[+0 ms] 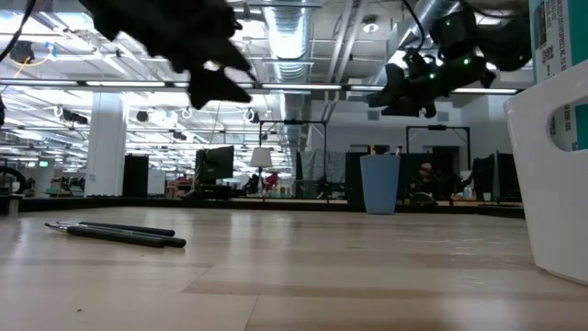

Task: Pick & Place Paint Supplies
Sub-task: Put the silver paintbrush into the blue cup

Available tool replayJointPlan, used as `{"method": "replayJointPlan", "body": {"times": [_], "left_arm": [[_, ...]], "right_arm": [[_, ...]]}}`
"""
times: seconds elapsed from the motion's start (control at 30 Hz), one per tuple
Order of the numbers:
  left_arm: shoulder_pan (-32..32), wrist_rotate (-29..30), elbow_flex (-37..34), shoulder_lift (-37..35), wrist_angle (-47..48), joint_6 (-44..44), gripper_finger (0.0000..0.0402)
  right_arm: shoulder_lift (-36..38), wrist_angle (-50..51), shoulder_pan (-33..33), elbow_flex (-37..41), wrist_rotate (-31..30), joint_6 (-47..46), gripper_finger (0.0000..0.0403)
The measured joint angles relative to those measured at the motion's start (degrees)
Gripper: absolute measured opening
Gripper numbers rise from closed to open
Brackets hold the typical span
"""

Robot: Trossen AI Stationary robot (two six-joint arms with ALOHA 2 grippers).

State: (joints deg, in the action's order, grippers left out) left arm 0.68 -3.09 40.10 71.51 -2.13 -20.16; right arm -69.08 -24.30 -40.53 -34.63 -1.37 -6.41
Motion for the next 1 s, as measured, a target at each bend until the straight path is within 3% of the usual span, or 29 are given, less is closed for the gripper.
{"method": "replayJointPlan", "body": {"times": [0.07, 0.23, 0.57, 0.8, 1.0], "left_arm": [[2.27, 0.03, -0.14, -1.29, 4.57, -0.16, 0.0255], [5.76, 0.10, -3.31, -3.02, 5.66, 0.68, 0.0254], [14.66, -2.68, -16.14, -3.03, 4.89, 1.90, 0.0254], [16.95, 3.13, -23.56, -3.03, -0.04, 0.15, 0.0254], [16.95, 3.52, -27.08, -3.05, -4.97, -1.29, 0.0254]], "right_arm": [[1.48, 5.39, 1.77, -1.46, 0.03, 1.45, 0.0242], [3.93, 12.62, 6.96, -3.50, 0.04, 1.55, 0.0230], [4.15, 15.46, 18.31, -3.56, -0.44, -3.75, 0.0204], [4.15, 15.39, 22.48, -3.56, -1.68, -8.53, 0.0182], [4.15, 15.46, 25.34, -3.56, -1.69, -10.57, 0.0165]]}}
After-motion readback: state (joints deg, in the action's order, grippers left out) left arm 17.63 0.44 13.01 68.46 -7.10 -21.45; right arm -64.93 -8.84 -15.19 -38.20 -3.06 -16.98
